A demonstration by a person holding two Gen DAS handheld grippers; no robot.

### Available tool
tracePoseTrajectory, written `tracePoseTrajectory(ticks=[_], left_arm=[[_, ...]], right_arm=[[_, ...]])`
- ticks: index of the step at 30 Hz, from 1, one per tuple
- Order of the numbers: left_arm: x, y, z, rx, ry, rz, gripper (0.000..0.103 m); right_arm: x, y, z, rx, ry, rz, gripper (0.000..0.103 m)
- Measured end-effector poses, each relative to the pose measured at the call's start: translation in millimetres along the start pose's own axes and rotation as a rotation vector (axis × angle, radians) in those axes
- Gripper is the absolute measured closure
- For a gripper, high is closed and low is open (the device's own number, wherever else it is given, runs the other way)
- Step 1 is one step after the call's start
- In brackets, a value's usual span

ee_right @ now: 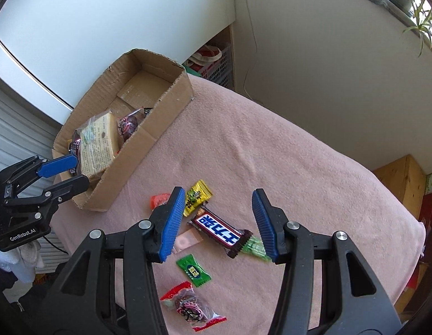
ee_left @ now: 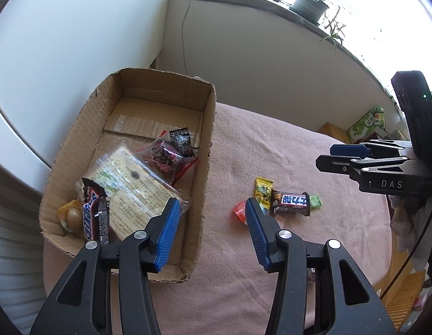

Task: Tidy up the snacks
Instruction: 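Withdraw both grippers from the box back over the remaining snacks, then grasp the blue-wrapped chocolate bar with the right gripper while the left grasps the round candy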

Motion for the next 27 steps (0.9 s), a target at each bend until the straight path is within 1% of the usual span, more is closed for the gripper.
tracePoseTrajectory(ticks=[5,7,11,15,21,27], left_arm=[[1,-28,11,0.041,0.021,0.044,0.055],[2,-38,16,0.058,0.032,0.059,0.055],[4,-57,28,0.078,0.056,0.085,0.055],[6,-67,44,0.093,0.080,0.082,0.055],[12,-70,65,0.072,0.108,0.057,0.055],[14,-71,81,0.020,0.117,0.071,0.055]], right_arm=[[17,-20,7,0.021,0.035,0.005,0.051],[23,-26,8,0.011,0.050,0.000,0.051],[34,-29,14,0.009,0.077,-0.044,0.051],[41,-24,23,-0.001,0.105,-0.099,0.051],[44,-19,42,-0.013,0.144,-0.162,0.051],[46,-16,56,-0.024,0.171,-0.231,0.051]])
Point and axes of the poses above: each gripper's, at about its wrist camera, not at the fingertips, and z roughly the way its jaws point, y to its left, x to its underside, the point moved 4 cm from there along z, roughly the way its jaws point, and after that the axes turned 13 degrees about z, right-handed, at the moved point
